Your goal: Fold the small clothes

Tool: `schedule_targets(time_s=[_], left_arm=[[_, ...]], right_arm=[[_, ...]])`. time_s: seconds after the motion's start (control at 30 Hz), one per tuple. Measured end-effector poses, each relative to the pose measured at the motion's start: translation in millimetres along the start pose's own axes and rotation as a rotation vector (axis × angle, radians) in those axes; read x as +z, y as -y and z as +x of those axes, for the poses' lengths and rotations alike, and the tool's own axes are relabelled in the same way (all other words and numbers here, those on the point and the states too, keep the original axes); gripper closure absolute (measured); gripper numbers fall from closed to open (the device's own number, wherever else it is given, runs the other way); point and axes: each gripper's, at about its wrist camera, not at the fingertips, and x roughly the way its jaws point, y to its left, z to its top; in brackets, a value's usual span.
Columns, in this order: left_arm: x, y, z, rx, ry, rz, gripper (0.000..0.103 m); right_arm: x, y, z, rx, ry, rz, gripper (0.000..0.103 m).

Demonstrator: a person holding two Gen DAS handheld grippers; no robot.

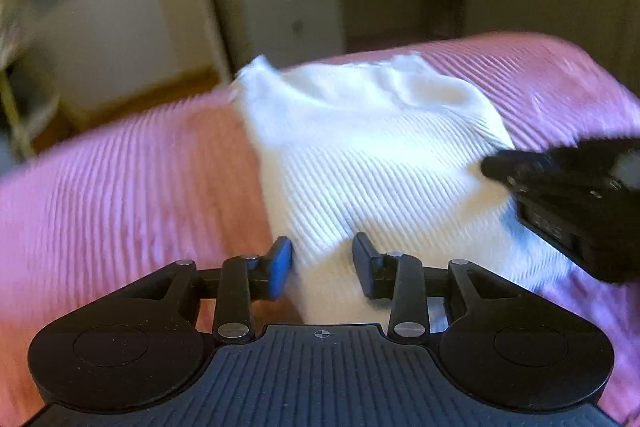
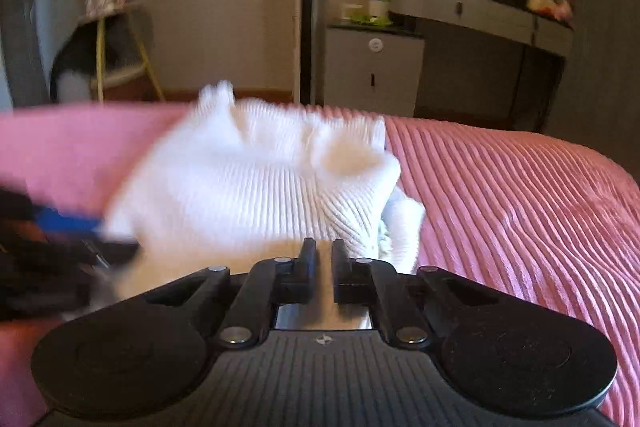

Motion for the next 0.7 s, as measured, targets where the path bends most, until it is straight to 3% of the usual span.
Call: schedule_targets(time_s=[0.1,0.2,0.3,0.4,0.43,0.47,0.53,0.6,0.63,0.7], left_arm=[[-2,0,-3,0.0,0.01,0.025,0.058],[-6,-20,-21,-0.043,0.012,-0.111,0.052],[-26,-34,-40,-0.062,0.018,-0.214,0.039],[-51,-34,-38,-0.044,-0.079,-0.235,0.032],[-59,-31,-33,-0.035,-0.146,-0.232,0.033],[-64,-28,-34,-0.021,-0.162,-0.233,0.033],[-70,-20,-47,-0.002,-0.154,-0.219,0.026],[-71,-12,-58,0.007,-0.167,-0.208,0.012],[-71,-9,-66,0.01,-0.151,-0.207,0.007],[-71,-3,-83,0.023,-0.124,-0.2,0.006]], right_arm=[[-3,1,0,0.002,0.014,-0.026,0.099],[8,2,-17,0.027,0.01,0.056,0.098],[-1,0,-51,0.078,0.036,0.125,0.091],[-27,-2,-70,0.105,-0.031,0.169,0.085],[-37,-4,-73,0.1,-0.07,0.181,0.085],[-44,-4,-76,0.093,-0.095,0.19,0.082],[-51,-5,-85,0.088,-0.137,0.208,0.072],[-53,-6,-98,0.098,-0.156,0.216,0.051],[-53,-8,-105,0.093,-0.16,0.212,0.046],[-51,-11,-119,0.078,-0.178,0.198,0.028]])
